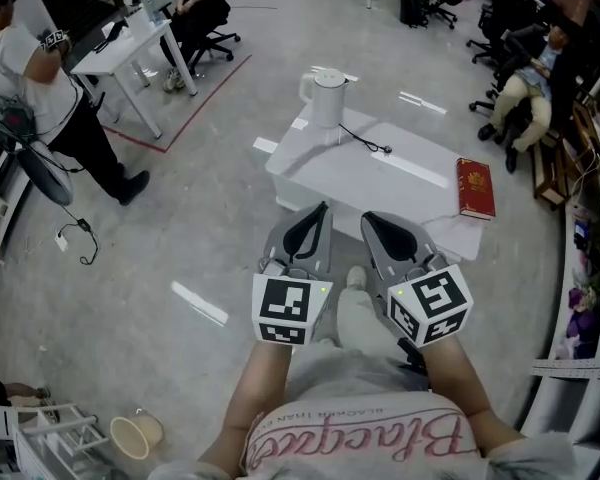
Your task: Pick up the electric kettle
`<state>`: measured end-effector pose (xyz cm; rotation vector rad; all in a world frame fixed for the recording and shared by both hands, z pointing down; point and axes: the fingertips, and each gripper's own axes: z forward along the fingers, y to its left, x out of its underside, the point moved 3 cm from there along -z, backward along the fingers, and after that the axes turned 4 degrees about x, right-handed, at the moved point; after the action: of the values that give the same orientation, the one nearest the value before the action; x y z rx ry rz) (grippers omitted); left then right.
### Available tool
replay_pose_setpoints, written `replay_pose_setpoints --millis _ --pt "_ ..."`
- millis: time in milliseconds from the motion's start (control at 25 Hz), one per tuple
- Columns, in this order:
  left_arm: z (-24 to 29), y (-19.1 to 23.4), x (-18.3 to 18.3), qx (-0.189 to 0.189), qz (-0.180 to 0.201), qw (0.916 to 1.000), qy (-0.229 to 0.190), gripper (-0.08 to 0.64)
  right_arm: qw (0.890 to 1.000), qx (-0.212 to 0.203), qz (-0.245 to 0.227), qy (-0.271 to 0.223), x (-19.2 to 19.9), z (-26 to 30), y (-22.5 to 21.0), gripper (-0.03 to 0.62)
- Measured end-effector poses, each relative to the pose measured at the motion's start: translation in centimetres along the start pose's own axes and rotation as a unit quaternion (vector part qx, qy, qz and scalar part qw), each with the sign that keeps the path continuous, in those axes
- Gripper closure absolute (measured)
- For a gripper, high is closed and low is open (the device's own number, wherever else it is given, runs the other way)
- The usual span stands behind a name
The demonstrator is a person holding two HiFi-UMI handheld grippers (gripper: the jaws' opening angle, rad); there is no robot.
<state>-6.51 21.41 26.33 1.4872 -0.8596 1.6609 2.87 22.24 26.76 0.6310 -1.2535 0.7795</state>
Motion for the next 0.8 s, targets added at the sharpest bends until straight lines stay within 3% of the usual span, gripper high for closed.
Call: replay_pose_setpoints --millis 440,800 --pt "6.0 4.0 0.6 -0.014 -0.005 0.9998 0.013 0.551 1.000 -0.011 -0.003 0.005 -0.1 6.2 -4.6 0.566" --pt "15.4 8.1 -0.1 -0.023 0.003 0.9993 0.028 0.551 1.000 -0.002 0.010 -0.002 -1.8 13.2 -13.9 0.566"
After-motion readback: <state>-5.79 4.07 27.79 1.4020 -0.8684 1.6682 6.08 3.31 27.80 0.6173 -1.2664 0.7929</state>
